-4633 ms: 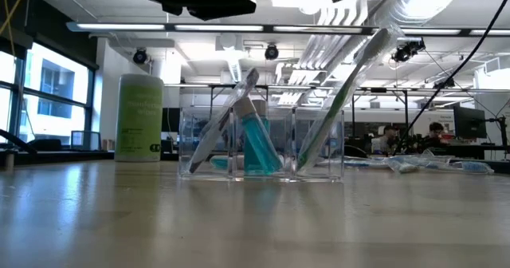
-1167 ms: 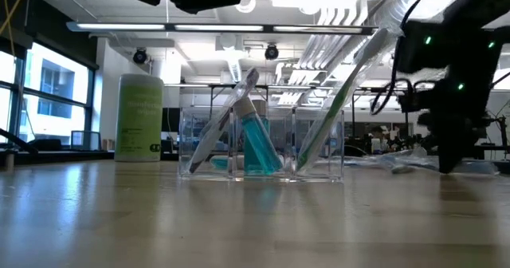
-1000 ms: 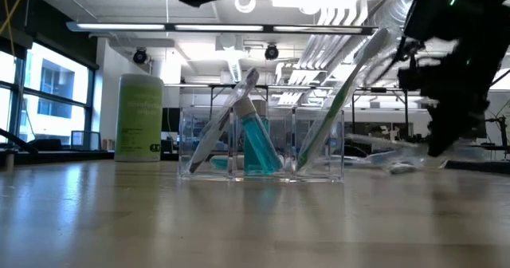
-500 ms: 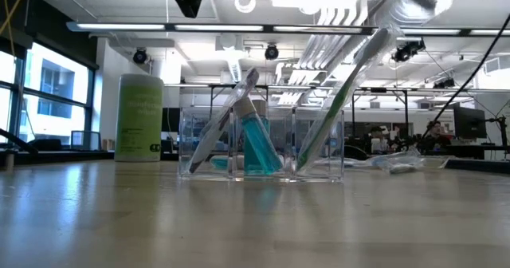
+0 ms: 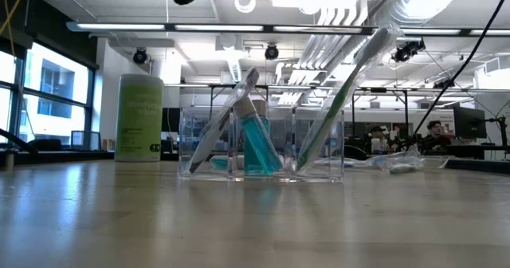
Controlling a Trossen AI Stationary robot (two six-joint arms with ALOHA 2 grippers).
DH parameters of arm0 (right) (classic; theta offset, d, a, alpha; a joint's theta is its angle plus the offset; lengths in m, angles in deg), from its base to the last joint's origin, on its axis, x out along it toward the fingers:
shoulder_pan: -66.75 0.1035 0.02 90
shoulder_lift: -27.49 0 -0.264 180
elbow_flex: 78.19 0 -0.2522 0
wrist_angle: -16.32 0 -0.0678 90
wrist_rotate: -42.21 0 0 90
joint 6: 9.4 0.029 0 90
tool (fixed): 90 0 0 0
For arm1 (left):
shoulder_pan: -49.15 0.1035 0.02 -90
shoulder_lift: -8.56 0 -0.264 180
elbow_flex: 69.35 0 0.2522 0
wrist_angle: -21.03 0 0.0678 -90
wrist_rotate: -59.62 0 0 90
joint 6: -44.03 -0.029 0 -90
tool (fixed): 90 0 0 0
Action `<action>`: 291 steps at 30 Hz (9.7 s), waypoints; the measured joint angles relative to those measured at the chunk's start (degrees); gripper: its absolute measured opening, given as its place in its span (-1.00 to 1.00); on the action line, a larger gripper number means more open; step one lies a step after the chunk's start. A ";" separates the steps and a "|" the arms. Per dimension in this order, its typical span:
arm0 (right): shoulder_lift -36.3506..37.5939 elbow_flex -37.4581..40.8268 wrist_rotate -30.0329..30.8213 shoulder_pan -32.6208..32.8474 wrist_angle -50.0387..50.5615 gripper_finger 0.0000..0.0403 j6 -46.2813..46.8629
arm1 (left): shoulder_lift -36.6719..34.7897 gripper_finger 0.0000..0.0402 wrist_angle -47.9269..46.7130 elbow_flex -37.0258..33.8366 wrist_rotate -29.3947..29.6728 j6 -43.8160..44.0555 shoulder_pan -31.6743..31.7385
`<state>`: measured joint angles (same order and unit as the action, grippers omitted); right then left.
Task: Pick & Place toothbrushing station
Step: Put the blue toothbrush into the transparent organizer
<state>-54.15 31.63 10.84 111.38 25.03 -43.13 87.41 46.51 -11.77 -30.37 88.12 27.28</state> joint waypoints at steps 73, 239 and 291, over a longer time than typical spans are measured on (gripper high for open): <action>-19.67 -4.39 7.41 -11.56 -21.54 -0.57 -31.50 | 2.95 -0.92 -9.66 -0.22 0.27 6.84 4.13; -16.13 -4.26 31.37 3.36 -3.53 -0.06 14.26 | 23.49 -0.22 37.25 -19.89 22.76 -29.17 7.23; -16.13 -4.28 31.35 3.75 2.58 -0.06 20.24 | 23.47 -0.82 34.24 -14.58 32.82 -37.90 6.53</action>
<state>-70.29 27.34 42.18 115.13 27.60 -22.89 110.88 80.75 -26.35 2.45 50.21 33.81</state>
